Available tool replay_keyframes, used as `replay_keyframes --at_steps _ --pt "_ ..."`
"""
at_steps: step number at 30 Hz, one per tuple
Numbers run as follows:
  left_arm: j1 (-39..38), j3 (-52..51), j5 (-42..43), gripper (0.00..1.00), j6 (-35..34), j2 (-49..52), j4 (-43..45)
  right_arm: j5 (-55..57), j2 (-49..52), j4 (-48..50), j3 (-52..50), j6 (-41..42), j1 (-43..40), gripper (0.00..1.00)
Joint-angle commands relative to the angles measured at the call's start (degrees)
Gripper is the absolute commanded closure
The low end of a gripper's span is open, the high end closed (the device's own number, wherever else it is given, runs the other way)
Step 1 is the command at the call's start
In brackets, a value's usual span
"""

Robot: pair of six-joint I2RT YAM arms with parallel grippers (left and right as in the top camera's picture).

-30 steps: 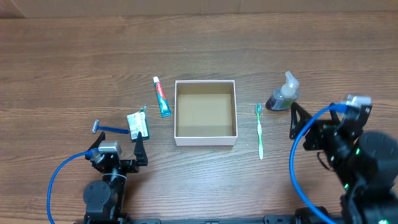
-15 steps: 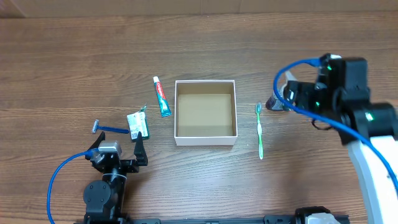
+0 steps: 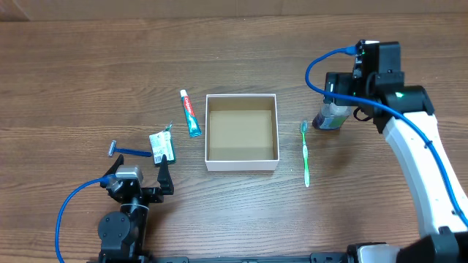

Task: Pack container
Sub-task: 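Reach the right gripper to the pump soap bottle and grasp it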

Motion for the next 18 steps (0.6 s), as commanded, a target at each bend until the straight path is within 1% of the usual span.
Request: replay_keyframes --at_steps 1,2,3,4,5,6,8,9,16,18 --pt "0.57 -0.44 -0.37 0.00 1.31 -0.37 0.24 1.42 3.23 1.14 1.16 -0.48 -0.11 0.27" --pt "0.57 -0.44 -0.37 0.00 1.31 -0.37 0.24 1.42 3.80 1.16 1.16 -0.48 -0.11 0.35" --pt "0.57 -0.44 -0.37 0.00 1.31 -0.37 0.24 1.42 4.33 1.16 1.16 -0.46 -0.11 0.41" --pt "0.57 -0.44 -0.39 0.00 1.31 -0.37 0.24 1.42 4.63 1.09 1.16 -0.44 -0.11 0.44" --pt "0.57 -0.44 -0.37 0.00 1.31 -0.37 0.24 1.31 4.79 1.07 1.16 -0.35 -0.11 0.45" --pt "0.57 -0.44 -0.37 0.00 1.31 -0.37 0.24 1.16 4.83 0.90 1.16 -0.20 -0.11 0.45" --pt "0.57 -0.44 -0.37 0.00 1.31 -0.37 0.24 0.02 4.83 0.24 1.16 -0.20 -0.11 0.30" --pt "0.57 -0.44 -0.37 0.00 1.31 -0.37 0.24 -0.33 4.83 -0.02 1.16 -0.22 -0.11 0.28" --pt "0.57 -0.44 -0.37 0.00 1.31 -0.37 0.24 -2.36 5.11 -1.11 1.09 -0.22 -0.11 0.29" --pt "0.57 -0.44 -0.37 0.00 1.31 -0.37 0.24 -2.71 5.68 -1.53 1.09 -0.22 -0.11 0.35"
